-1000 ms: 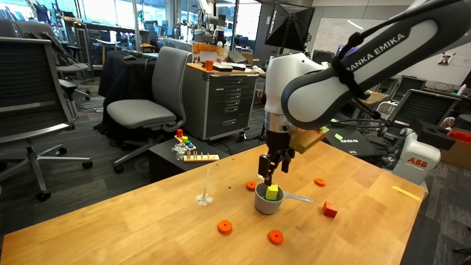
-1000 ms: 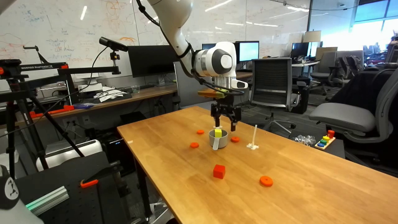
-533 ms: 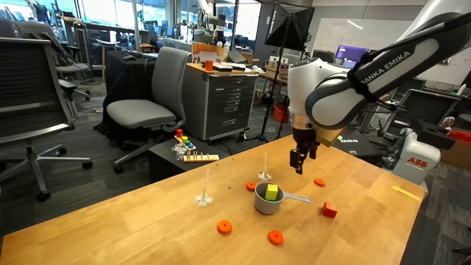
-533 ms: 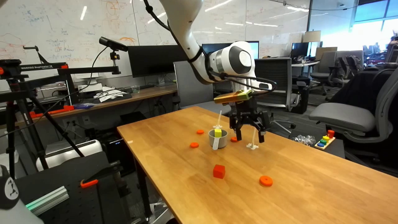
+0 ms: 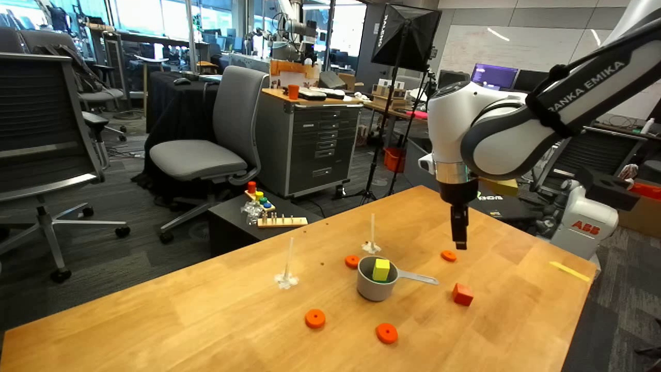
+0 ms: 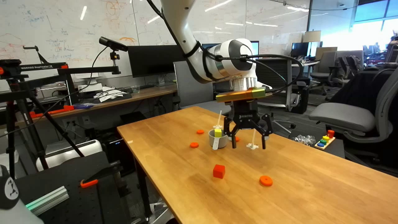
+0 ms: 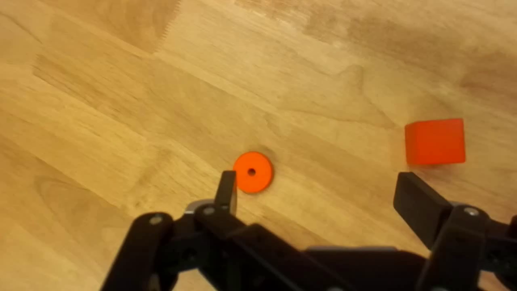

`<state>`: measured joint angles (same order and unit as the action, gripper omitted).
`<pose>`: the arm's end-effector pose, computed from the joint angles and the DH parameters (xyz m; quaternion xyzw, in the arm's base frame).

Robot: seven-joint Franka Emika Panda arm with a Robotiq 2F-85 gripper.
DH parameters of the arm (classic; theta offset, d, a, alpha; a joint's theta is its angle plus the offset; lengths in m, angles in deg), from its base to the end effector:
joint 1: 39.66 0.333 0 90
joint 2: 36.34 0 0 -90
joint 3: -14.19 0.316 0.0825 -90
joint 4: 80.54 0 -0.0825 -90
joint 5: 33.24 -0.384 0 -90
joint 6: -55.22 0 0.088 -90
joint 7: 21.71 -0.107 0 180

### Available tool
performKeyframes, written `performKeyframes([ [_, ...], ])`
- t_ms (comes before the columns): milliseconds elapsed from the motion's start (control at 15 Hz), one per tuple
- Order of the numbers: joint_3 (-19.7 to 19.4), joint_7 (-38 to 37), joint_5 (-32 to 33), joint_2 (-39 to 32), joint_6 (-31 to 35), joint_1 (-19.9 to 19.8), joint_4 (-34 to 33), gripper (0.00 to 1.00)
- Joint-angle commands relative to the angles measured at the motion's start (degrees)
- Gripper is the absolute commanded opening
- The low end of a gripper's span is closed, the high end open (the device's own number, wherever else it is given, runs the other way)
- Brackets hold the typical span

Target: Put the blocks in the grey cup

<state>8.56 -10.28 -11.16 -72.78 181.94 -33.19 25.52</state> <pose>0.6116 -0.0019 0.1608 0.9462 0.2421 -0.1506 0.1528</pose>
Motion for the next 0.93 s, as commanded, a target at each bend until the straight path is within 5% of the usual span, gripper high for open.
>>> performKeyframes([
  [0,4.1,9.7,0.8,4.7,-2.0,-3.1,5.3,1.00],
  [200,6.3,14.2,0.0,5.0,-3.4,-4.1,7.1,1.00],
  [867,7.1,10.8,2.2,2.7,-2.4,-2.8,9.0,1.00],
])
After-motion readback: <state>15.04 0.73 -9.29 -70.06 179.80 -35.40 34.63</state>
